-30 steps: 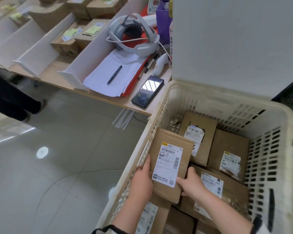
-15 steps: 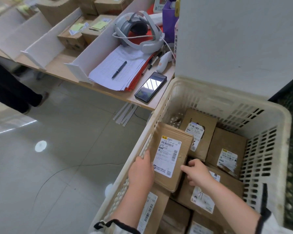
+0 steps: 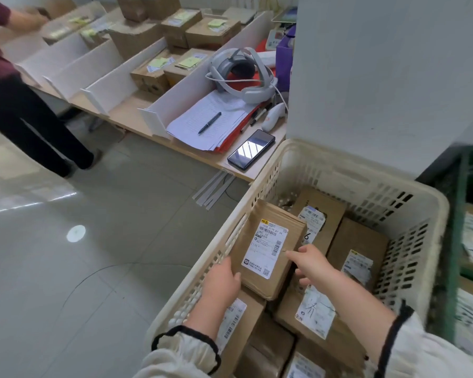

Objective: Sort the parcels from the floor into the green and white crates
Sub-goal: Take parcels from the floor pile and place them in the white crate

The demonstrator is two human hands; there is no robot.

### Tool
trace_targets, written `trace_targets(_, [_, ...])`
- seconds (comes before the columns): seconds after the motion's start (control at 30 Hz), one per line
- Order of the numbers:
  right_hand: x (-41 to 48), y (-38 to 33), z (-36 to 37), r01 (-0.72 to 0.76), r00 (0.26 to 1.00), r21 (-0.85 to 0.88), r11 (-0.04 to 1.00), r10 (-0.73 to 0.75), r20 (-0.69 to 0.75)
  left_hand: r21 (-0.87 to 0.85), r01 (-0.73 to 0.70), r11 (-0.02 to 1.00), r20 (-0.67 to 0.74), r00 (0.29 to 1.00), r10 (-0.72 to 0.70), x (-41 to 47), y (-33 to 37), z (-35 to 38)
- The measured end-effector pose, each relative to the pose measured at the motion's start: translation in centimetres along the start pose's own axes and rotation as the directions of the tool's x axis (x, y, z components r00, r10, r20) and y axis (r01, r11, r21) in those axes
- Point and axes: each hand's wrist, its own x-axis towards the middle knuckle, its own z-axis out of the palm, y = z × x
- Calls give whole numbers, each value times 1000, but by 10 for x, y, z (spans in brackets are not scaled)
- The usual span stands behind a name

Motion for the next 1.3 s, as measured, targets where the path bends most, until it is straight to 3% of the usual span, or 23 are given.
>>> trace_targets(0.23, [-42,6,10,142,990,-196,970,-136,41,-153,-77,985,-80,995,65,-59,-32,-22])
trace_targets(0.4, [-80,-7,58,375,927,-414,829,-321,196,-224,-21,974,-211,977,-28,-114,-61,-54])
trace_targets(0.63, [-163,-2,168,629,778,-595,501,-408,478,-337,227,914,-278,903,-327,-231,-161,-68])
trace_targets(0.77, [-219,13,235,673,707,-736,67,-351,614,-451,340,826,-283,823,-493,-320,-236,-53])
trace_targets(0.83, [-252,26,271,676,663,-728,-110,-339,667,-514,392,763,-272,770,-578,-368,-273,-42])
trace_targets(0.97, [-339,82,362,660,579,-661,-357,-319,750,-587,496,640,-227,658,-718,-477,-349,-10])
trace_targets(1.07, [-411,145,438,714,432,-479,-511,-216,875,-604,578,549,-214,546,-810,-568,-403,16])
trace_targets(1.2, [-507,246,527,731,200,-153,-665,-6,980,-652,667,361,-177,330,-927,-705,-455,68])
trace_targets(1.3, [-569,323,568,712,111,66,-699,205,972,-702,701,124,-28,147,-989,-804,-465,129])
